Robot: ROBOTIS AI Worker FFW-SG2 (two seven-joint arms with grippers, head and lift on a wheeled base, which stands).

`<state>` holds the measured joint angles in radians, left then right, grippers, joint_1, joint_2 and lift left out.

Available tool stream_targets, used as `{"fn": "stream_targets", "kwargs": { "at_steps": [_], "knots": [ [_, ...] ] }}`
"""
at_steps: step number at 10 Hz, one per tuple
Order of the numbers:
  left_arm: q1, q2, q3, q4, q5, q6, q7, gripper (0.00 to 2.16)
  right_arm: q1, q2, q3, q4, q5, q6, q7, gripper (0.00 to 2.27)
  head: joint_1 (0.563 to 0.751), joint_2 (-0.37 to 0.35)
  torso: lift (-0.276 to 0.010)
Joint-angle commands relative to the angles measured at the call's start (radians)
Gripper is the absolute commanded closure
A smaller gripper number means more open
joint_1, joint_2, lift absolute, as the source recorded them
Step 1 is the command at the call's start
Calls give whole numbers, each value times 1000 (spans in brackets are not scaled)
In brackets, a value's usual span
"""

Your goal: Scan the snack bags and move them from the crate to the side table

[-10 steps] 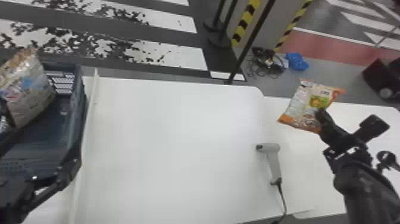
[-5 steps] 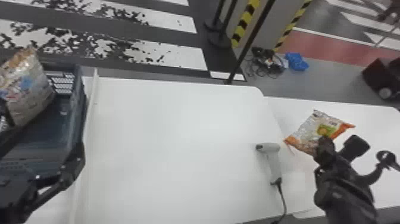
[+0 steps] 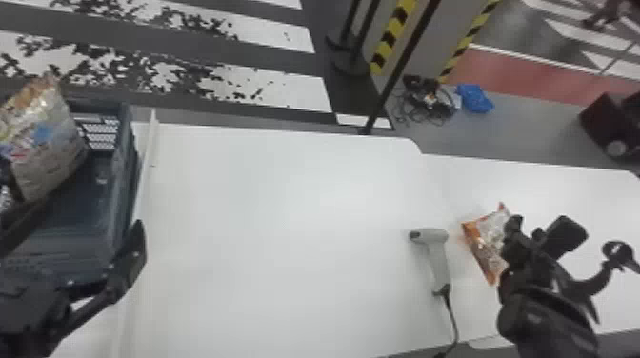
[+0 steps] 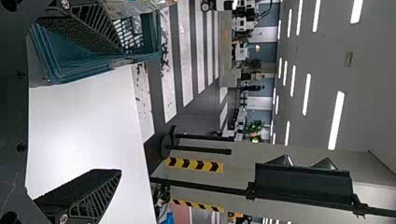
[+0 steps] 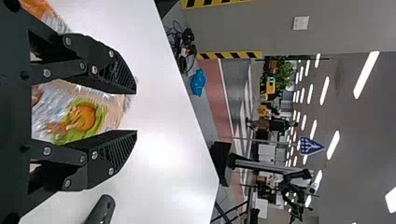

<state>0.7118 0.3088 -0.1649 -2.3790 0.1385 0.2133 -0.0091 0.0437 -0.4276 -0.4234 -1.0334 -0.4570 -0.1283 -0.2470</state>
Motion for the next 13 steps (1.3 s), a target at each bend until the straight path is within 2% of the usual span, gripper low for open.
{"fn": "stream_targets", "kwargs": {
  "at_steps": [1, 3, 5, 6, 8, 10, 11, 13],
  "knots": [
    [0, 1, -5, 1, -5, -5, 0, 73, 74, 3, 5, -103, -32, -17, 0, 49, 695, -350, -87],
    [-17, 3, -13, 12, -5, -5, 0, 73, 239, 44, 22, -370, -60, -41, 25, 39, 695, -350, -87],
    [-31, 3, -22, 15, -5, -2, 0, 73, 321, 86, 68, -553, -43, -17, 38, 39, 695, -350, -87],
    [-35, 3, -22, 18, -4, 1, 0, 73, 381, 113, 106, -679, -14, 14, 58, 43, 695, -350, -87],
    [-44, -4, -21, 34, 0, -5, 11, 73, 484, 168, 247, -896, 103, 57, 61, 46, 695, -350, -87],
    [-46, -14, -21, 41, 1, -8, 24, 73, 522, 202, 348, -955, 162, 60, 63, 60, 695, -350, -87],
    [-48, -20, -19, 53, 1, -8, 54, 73, 545, 210, 384, -975, 166, 66, 63, 63, 695, -314, -87],
    [-57, -51, 28, 67, 12, -5, 64, 73, 565, 211, 431, -985, 164, 54, 63, 63, 695, -249, -87]
  ]
}}
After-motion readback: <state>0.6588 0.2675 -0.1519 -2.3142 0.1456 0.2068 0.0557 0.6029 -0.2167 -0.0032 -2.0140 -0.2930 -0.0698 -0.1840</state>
